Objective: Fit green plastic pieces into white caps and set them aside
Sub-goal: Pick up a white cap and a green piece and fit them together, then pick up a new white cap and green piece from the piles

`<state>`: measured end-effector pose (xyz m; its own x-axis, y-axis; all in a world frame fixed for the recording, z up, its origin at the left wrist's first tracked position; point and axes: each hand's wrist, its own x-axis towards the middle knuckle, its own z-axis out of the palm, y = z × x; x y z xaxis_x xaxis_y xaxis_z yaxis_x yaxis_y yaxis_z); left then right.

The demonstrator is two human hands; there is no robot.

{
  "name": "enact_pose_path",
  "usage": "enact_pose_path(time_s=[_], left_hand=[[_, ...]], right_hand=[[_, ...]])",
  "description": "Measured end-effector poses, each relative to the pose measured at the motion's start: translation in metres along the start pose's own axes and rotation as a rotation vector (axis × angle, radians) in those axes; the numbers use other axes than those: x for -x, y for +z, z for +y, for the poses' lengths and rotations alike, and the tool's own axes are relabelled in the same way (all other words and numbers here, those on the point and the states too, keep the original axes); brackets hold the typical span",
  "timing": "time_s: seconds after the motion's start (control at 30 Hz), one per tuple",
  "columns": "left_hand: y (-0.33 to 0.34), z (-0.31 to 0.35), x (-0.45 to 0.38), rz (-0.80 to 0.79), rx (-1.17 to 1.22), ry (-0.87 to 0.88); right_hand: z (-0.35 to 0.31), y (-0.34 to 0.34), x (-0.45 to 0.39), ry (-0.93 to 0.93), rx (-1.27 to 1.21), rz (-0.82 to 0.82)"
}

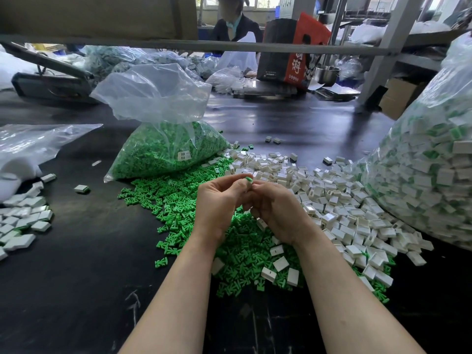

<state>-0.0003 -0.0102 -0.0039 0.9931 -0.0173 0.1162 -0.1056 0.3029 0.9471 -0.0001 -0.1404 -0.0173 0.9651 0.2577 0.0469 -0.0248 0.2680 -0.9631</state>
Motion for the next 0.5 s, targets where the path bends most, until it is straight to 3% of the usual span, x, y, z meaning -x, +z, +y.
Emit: enact_pose_path(time_s=[0.5], left_hand=[[-0.015, 0.009, -0.004, 0.020, -0.064, 0.018]], right_hand=[[-0.011, 0.006, 0.003, -0.054, 0.051, 0.153]])
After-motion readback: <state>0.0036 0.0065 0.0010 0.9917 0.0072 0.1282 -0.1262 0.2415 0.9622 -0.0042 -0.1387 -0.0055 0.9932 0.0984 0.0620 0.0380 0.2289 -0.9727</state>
